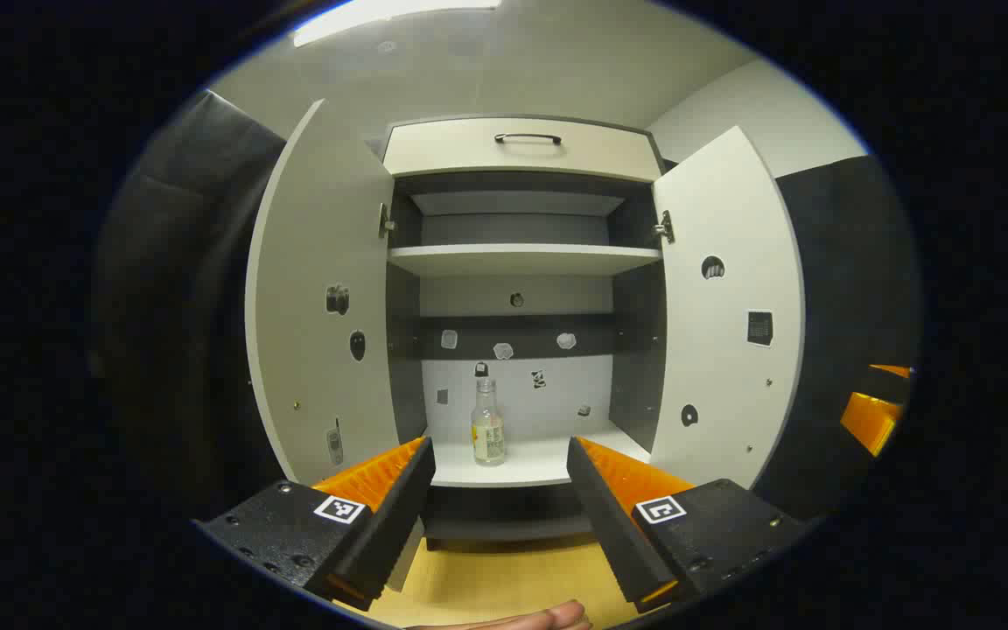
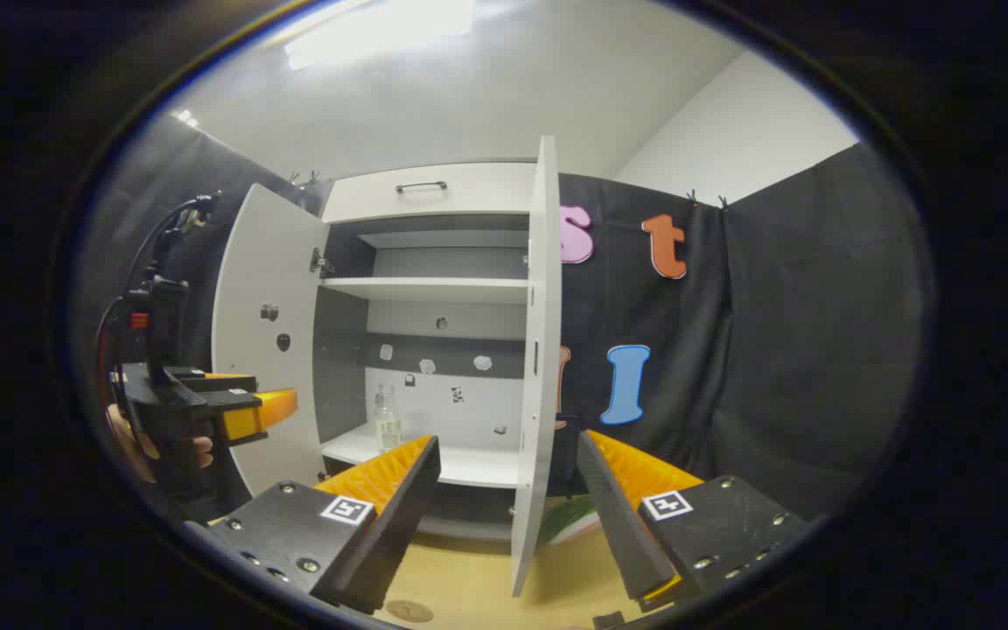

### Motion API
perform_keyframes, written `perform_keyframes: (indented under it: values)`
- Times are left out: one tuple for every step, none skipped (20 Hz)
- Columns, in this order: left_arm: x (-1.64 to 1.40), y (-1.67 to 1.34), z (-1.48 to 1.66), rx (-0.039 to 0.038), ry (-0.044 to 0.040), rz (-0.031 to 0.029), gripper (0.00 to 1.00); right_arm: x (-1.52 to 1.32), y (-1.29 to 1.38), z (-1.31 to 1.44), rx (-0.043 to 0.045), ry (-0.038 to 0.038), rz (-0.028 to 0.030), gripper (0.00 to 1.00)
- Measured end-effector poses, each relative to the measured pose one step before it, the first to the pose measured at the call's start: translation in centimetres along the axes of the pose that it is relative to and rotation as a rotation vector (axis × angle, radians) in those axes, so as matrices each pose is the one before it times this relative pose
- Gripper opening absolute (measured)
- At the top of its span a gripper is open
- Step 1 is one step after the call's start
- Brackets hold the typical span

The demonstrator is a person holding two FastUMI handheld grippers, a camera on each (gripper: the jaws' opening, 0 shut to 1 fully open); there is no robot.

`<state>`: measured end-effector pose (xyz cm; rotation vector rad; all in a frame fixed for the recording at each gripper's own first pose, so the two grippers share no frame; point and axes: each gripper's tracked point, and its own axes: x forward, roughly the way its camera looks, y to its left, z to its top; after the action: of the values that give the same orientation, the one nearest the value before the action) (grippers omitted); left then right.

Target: Grasp the bottle in the cabinet with the left hand and place it on the coaster, then close the right door with the right hand and the left door with the left hand.

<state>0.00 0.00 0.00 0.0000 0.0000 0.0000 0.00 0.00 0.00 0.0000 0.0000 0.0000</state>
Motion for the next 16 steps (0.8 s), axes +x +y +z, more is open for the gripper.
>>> perform_keyframes:
  values:
    - [0.494, 0.301, -0.457, -0.00117, 0.00673, 0.00256, 0.96, 0.496, 0.376, -0.153, 0.00004, 0.00273, 0.00537, 0.96]
    - [0.608, 0.451, -0.311, -0.00175, 0.00459, 0.00553, 0.96, 0.474, 0.300, -0.304, -0.00114, 0.00634, 0.00241, 0.96]
    - [0.580, 0.390, -0.376, -0.00145, 0.00354, 0.00351, 0.97, 0.472, 0.224, -0.151, -0.00347, 0.00323, 0.00055, 0.96]
    - [0.677, 0.390, -0.289, -0.00269, 0.00501, 0.00468, 0.97, 0.428, 0.148, -0.155, -0.00514, 0.00341, -0.00013, 0.96]
    - [0.562, 0.346, -0.276, -0.00172, 0.00597, 0.00355, 0.97, 0.408, 0.179, -0.060, -0.00361, 0.00144, -0.00203, 0.96]
    - [0.537, 0.301, -0.182, -0.00064, 0.00441, 0.00194, 0.97, 0.411, 0.169, -0.097, -0.00011, 0.00005, -0.00098, 0.96]
    - [0.589, 0.270, -0.075, -0.00002, -0.00065, 0.00014, 0.93, 0.348, 0.262, -0.042, 0.00324, -0.00076, 0.00017, 0.96]
    - [0.544, 0.293, -0.015, -0.00086, -0.00180, 0.00170, 0.93, 0.252, 0.248, -0.101, 0.00262, -0.00187, 0.00090, 0.96]
    - [0.449, 0.095, -0.036, -0.00060, -0.00272, -0.00232, 0.96, 0.187, 0.311, -0.107, 0.00067, 0.00144, 0.00168, 0.96]
    - [0.484, -0.002, 0.089, -0.00001, -0.00223, -0.00699, 0.97, 0.250, 0.269, -0.265, -0.00055, 0.00292, 0.00005, 0.96]
    - [0.481, -0.039, -0.021, 0.00146, -0.00269, -0.00450, 0.97, 0.258, 0.239, -0.127, -0.00213, 0.00372, 0.00018, 0.96]
    - [0.543, 0.048, 0.020, 0.00352, -0.00181, -0.00325, 0.97, 0.189, 0.274, -0.162, -0.00177, 0.00266, 0.00119, 0.96]
    - [0.500, -0.039, -0.005, 0.00358, -0.00212, -0.00283, 0.97, 0.170, 0.289, -0.077, 0.00002, 0.00180, 0.00123, 0.96]
    - [0.436, 0.023, -0.052, 0.00302, 0.00176, -0.00089, 0.97, 0.103, 0.406, -0.077, 0.00264, -0.00155, 0.00271, 0.96]
    - [0.401, -0.106, -0.063, 0.00200, -0.00011, -0.00579, 0.96, 0.097, 0.409, 0.041, 0.00672, -0.00271, 0.00690, 0.96]
    - [0.359, -0.016, -0.009, 0.00248, -0.00365, -0.00254, 0.97, 0.223, 0.502, -0.097, 0.00705, -0.00278, 0.00721, 0.96]
